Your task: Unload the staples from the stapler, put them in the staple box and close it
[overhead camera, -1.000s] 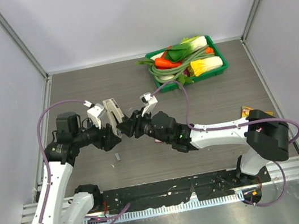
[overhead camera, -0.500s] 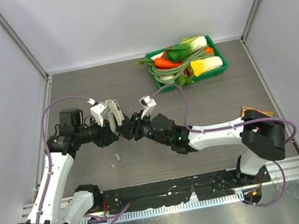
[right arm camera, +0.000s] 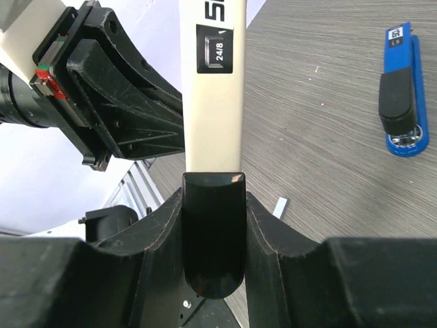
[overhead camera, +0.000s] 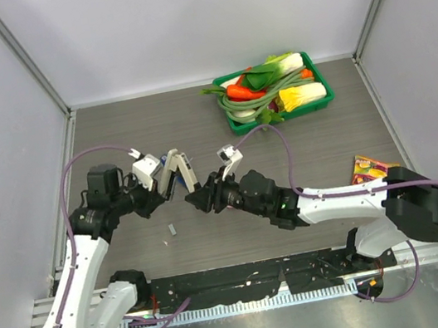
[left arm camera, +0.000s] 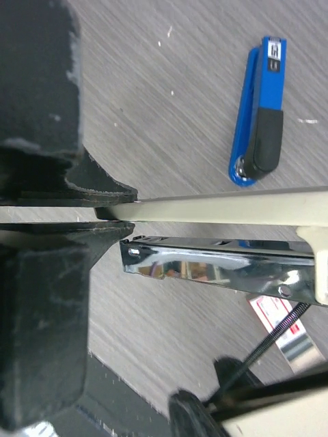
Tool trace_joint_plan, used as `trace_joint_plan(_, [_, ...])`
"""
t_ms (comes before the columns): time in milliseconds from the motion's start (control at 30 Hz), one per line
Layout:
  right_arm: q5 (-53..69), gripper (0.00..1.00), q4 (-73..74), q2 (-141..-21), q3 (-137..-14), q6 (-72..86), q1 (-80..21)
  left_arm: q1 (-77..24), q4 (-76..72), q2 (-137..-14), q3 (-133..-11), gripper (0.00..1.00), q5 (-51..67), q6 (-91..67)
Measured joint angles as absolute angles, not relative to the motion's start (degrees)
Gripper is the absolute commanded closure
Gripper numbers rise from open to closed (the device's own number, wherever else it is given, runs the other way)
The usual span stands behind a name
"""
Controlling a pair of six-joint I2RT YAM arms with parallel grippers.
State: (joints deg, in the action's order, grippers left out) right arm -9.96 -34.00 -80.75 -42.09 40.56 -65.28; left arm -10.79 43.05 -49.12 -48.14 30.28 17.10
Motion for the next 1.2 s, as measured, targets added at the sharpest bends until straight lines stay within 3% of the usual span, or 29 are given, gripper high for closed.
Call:
trace_joint_plan(567, [4.38, 0.99, -20.08, -74.0, -40.1, 29.65, -58.46, -13.15, 31.03, -43.97, -36.58, 1.0, 13.69, 36.32])
trace_joint_plan(1000, [6.79, 0.99, -14.63, -68.6, -37.15, 25.12, -56.49, -17.45, 23.49, -43.88, -30.41, 1.0, 6.57, 47.2])
trace_joint_plan(1067, [6.79, 0.99, -15.11, -68.62, -36.97, 25.19, -56.4, -17.58, 23.9, -44.42, -31.0, 0.96, 6.48, 46.68])
trace_joint_plan(1133, [6.74, 0.99, -15.97, -68.77, -36.97, 25.36, -56.27, -17.63, 25.65, -45.25, -32.64, 0.77, 6.57, 45.25])
trace_joint_plan(1200, [6.57, 0.99, -17.34, -69.32, -37.23, 25.65, -56.12, -17.61, 28.6, -46.52, -35.64, 0.66, 6.66, 42.81])
